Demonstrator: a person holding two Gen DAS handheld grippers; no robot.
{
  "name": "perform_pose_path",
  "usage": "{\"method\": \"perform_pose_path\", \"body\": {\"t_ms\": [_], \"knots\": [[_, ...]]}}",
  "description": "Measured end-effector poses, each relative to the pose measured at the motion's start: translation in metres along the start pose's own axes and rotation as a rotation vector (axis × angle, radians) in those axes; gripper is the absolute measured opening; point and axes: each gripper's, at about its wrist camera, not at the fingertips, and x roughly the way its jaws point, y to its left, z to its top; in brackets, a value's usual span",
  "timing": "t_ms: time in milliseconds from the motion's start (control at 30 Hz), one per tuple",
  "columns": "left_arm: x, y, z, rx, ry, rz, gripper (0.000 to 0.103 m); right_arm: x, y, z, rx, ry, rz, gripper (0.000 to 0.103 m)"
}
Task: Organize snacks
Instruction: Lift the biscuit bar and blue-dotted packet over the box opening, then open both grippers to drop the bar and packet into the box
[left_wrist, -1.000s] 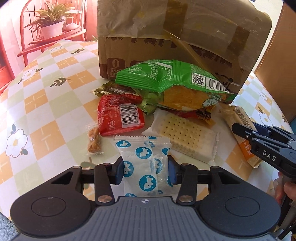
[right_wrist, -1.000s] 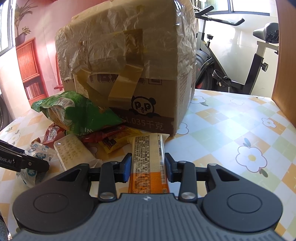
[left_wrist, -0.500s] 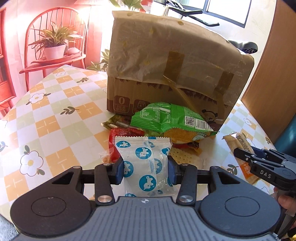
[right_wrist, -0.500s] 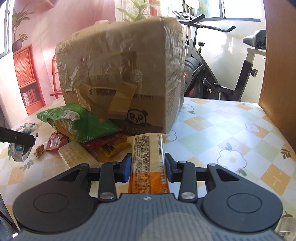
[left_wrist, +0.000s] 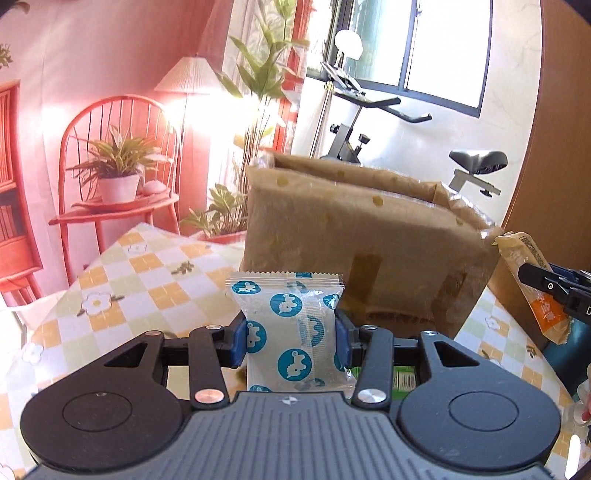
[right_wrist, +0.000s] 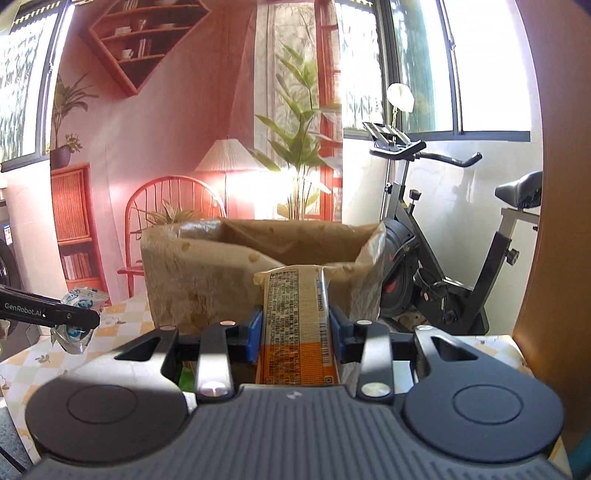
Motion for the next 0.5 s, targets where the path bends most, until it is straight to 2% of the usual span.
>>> {"method": "perform_pose_path", "body": {"t_ms": [133,267,400,500], "knots": [[-0.001,-0.006,0.041,0.021,-0.069,-0.022,0.048,0.015,-0.004,0.038,0.001,-0.027,0.017,0.038],[0.015,-0.020,0.086,0.042,-0.099,-0.045,0.048,0.050,-0.012,0.070,0.016,0.001,0.018,0.038],[0.052,-0.034,0.128,0.059,-0.063,-0.077,0.048,0.094,-0.019,0.088,0.051,0.071,0.013,0.038],[0.088,-0.040,0.147,0.081,-0.024,-0.064,0.048,0.127,-0.024,0.094,0.077,0.130,0.004,0.038]]}}
